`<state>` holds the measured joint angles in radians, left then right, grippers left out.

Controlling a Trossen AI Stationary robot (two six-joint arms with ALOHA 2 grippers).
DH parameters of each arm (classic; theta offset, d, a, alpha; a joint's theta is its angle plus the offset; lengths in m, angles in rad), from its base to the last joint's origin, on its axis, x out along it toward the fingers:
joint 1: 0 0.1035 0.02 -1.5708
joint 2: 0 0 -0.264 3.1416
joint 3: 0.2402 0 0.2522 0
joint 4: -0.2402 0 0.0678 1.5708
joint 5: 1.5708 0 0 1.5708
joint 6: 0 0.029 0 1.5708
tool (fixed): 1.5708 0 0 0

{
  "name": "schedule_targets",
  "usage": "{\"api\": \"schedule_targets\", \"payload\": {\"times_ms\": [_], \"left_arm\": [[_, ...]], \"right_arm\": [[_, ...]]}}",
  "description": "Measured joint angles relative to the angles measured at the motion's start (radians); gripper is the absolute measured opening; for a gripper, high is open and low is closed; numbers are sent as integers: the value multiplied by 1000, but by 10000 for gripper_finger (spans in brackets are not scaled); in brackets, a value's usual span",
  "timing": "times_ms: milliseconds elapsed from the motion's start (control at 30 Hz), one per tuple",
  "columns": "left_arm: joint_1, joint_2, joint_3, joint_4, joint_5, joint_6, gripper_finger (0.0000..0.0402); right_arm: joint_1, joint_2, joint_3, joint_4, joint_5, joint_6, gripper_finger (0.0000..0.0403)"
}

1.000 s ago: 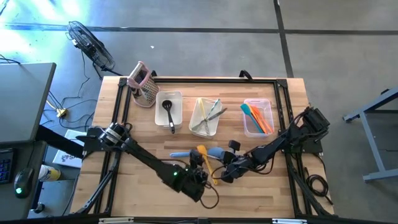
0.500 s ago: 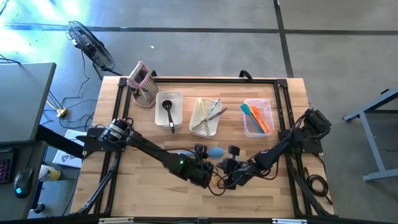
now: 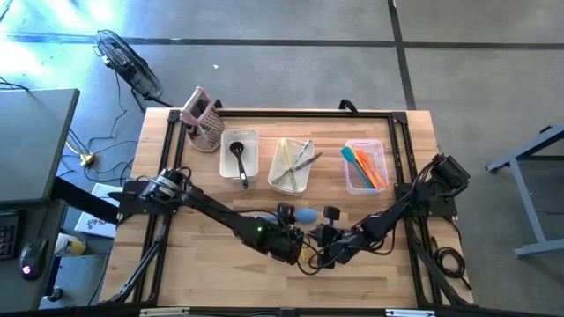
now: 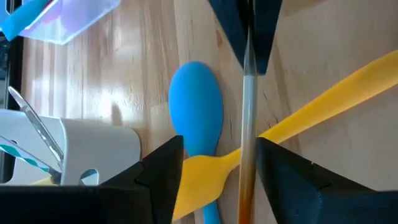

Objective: Pick & Place Kitchen Items
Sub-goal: Put the orange table knife into the right white bin

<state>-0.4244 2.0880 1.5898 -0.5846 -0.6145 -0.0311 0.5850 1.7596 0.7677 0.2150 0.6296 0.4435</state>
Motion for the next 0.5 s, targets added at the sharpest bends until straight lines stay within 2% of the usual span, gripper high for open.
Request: {"api": "schedule_targets", "payload": {"times_ms": [100,300,433,500], "left_arm": [[-1,6,-4,-13,-19,0,167],[6,5,-2,-1,47,-4,96],[7,5,-2,16,91,-7,24],[7,4,-2,20,114,-23,15]], "right_arm": [[1,0,0,0,0,0,4],[3,0,0,0,0,-1,4],[3,0,0,-1,0,-2,4],[3,0,0,-1,-4,-3,4]]}}
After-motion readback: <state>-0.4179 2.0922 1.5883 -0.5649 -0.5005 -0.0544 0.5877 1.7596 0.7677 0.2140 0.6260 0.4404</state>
